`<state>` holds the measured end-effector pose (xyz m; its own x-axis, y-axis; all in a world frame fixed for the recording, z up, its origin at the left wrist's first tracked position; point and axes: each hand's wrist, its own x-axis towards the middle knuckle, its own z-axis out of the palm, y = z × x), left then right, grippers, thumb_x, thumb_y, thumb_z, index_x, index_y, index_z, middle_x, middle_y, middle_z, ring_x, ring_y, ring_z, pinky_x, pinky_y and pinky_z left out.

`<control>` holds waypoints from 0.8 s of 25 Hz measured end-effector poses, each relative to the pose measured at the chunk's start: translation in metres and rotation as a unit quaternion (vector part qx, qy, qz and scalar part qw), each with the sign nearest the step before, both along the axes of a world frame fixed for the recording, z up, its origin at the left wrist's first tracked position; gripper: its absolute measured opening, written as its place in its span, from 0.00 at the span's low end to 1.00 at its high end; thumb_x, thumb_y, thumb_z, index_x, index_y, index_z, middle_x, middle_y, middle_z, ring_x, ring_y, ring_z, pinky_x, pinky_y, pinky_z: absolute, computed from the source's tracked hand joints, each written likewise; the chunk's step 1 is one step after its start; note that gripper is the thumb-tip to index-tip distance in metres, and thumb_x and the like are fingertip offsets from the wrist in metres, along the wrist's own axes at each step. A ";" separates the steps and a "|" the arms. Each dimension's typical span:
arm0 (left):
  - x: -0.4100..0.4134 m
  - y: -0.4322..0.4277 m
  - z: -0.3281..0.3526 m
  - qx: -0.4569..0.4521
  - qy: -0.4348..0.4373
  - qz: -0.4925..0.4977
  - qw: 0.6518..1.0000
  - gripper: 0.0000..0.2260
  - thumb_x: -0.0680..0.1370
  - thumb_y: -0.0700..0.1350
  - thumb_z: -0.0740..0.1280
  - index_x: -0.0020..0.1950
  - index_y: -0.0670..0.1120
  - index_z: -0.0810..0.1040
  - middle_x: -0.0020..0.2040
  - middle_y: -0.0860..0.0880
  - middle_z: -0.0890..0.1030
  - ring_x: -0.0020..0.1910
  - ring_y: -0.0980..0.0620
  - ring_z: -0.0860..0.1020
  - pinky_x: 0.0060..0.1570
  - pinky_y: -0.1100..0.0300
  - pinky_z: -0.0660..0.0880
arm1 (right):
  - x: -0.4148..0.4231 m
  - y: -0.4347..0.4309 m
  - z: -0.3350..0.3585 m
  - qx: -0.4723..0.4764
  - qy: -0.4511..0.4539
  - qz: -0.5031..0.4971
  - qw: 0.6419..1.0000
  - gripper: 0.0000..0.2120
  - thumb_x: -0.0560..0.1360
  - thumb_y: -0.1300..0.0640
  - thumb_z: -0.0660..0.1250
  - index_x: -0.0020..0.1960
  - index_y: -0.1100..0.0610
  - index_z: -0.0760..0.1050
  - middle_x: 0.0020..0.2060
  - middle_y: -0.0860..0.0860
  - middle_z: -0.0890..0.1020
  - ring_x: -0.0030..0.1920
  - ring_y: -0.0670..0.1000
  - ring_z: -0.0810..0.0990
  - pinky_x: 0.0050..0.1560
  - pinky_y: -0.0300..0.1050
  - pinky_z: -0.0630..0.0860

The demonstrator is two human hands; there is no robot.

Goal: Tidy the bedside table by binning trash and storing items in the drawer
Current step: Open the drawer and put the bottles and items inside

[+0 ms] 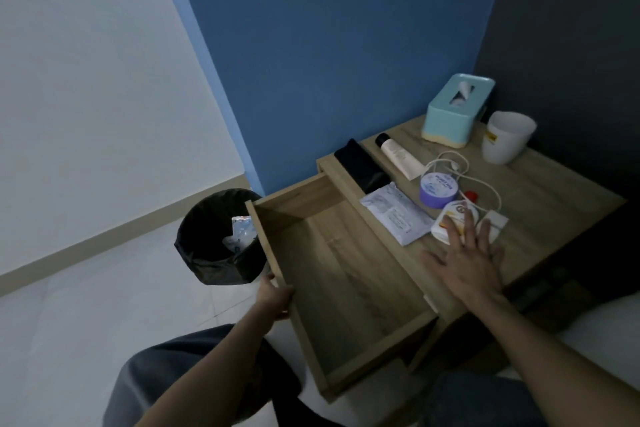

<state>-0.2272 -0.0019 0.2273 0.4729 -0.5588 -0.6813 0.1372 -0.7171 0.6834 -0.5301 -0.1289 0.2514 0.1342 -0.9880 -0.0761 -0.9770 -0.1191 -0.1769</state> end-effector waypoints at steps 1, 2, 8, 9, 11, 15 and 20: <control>0.000 0.001 0.000 -0.005 -0.024 -0.001 1.000 0.31 0.75 0.41 0.67 0.73 0.47 0.55 0.65 0.40 0.71 0.52 0.44 0.76 0.41 0.52 0.77 | 0.001 0.001 0.002 0.006 0.002 0.001 1.000 0.38 0.71 0.31 0.53 0.75 0.46 0.44 0.76 0.52 0.39 0.75 0.60 0.40 0.69 0.68 0.53; -0.003 0.002 -0.001 -0.022 -0.082 0.006 0.996 0.32 0.74 0.42 0.68 0.73 0.47 0.55 0.67 0.41 0.70 0.57 0.43 0.74 0.49 0.49 0.77 | 0.001 0.003 0.003 0.010 -0.001 -0.001 1.000 0.38 0.71 0.32 0.53 0.75 0.46 0.45 0.76 0.52 0.40 0.75 0.60 0.40 0.69 0.68 0.53; -0.078 -0.071 0.054 -0.244 -0.364 -0.206 0.875 0.27 0.74 0.44 0.67 0.71 0.52 0.61 0.73 0.51 0.62 0.71 0.52 0.63 0.71 0.47 0.64 | -0.005 -0.007 0.029 -0.093 -0.017 0.002 0.995 0.36 0.67 0.44 0.70 0.70 0.55 0.60 0.70 0.59 0.63 0.69 0.61 0.63 0.65 0.62 0.66; -0.097 -0.086 0.061 -0.249 -0.370 -0.278 0.851 0.28 0.74 0.47 0.67 0.72 0.54 0.60 0.74 0.51 0.60 0.73 0.52 0.60 0.72 0.47 0.61 | -0.004 -0.010 0.030 -0.134 -0.046 0.030 0.989 0.35 0.65 0.47 0.73 0.67 0.57 0.64 0.67 0.60 0.67 0.65 0.61 0.67 0.60 0.60 0.70; -0.126 -0.119 0.066 -0.214 -0.376 -0.383 0.816 0.33 0.73 0.54 0.68 0.74 0.54 0.55 0.78 0.49 0.51 0.77 0.47 0.49 0.74 0.44 0.53 | 0.002 -0.027 0.032 -0.181 -0.125 0.063 0.973 0.32 0.64 0.53 0.75 0.64 0.58 0.69 0.63 0.60 0.71 0.62 0.60 0.71 0.54 0.56 0.73; -0.151 -0.156 0.046 -0.093 -0.346 -0.456 0.815 0.43 0.68 0.64 0.69 0.75 0.55 0.49 0.77 0.46 0.37 0.75 0.41 0.34 0.70 0.35 0.42 | 0.017 -0.077 0.038 -0.081 -0.169 -0.002 0.982 0.35 0.70 0.47 0.69 0.71 0.57 0.60 0.67 0.61 0.67 0.65 0.60 0.67 0.61 0.53 0.69; -0.147 -0.161 0.027 -0.109 -0.348 -0.398 0.842 0.39 0.68 0.65 0.68 0.72 0.58 0.52 0.77 0.47 0.42 0.75 0.40 0.45 0.71 0.40 0.55 | 0.023 -0.110 0.025 -0.016 -0.088 -0.033 0.995 0.34 0.65 0.44 0.72 0.65 0.57 0.66 0.63 0.60 0.72 0.63 0.60 0.69 0.62 0.55 0.70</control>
